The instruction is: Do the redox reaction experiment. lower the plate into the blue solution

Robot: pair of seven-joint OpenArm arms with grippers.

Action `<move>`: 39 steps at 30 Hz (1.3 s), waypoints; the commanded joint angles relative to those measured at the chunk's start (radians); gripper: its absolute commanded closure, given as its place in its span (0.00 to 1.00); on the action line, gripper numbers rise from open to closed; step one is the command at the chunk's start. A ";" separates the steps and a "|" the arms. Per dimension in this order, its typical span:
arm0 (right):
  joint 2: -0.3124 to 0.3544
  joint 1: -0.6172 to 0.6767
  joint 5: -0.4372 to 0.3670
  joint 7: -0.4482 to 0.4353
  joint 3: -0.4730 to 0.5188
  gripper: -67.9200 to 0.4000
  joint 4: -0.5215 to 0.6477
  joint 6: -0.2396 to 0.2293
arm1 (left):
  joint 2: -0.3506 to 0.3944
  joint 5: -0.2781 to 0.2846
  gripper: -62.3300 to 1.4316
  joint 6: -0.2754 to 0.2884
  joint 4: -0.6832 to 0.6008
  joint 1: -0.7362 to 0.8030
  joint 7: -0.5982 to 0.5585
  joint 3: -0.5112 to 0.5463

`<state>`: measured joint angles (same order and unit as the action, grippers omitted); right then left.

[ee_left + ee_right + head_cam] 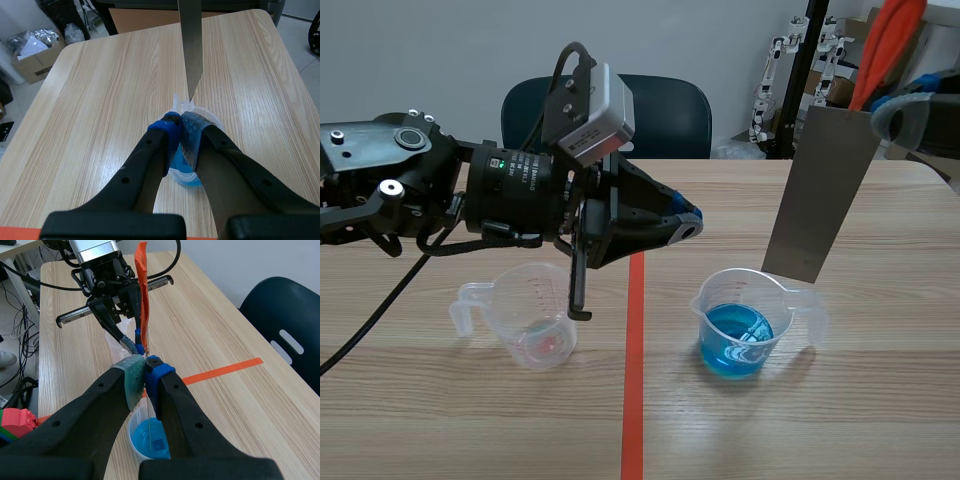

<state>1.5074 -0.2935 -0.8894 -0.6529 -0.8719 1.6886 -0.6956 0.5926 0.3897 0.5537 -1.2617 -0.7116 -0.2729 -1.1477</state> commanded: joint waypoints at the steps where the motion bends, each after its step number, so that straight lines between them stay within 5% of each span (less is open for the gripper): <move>1: 0.011 -0.019 -0.015 -0.023 0.011 0.98 0.007 0.000 | -0.002 0.010 0.93 0.000 -0.007 -0.006 -0.014 0.002; 32: 0.011 -0.019 -0.015 -0.026 0.011 0.98 0.007 0.000 | -0.001 0.010 0.93 0.000 -0.007 -0.006 -0.014 0.002; 39: 0.010 -0.019 -0.014 -0.026 0.011 0.98 0.007 0.000 | 0.081 0.023 0.93 -0.005 -0.007 0.000 -0.068 0.003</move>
<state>1.5074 -0.2935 -0.8894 -0.6533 -0.8719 1.6886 -0.6956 0.6395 0.3923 0.5518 -1.2617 -0.7113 -0.3199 -1.1477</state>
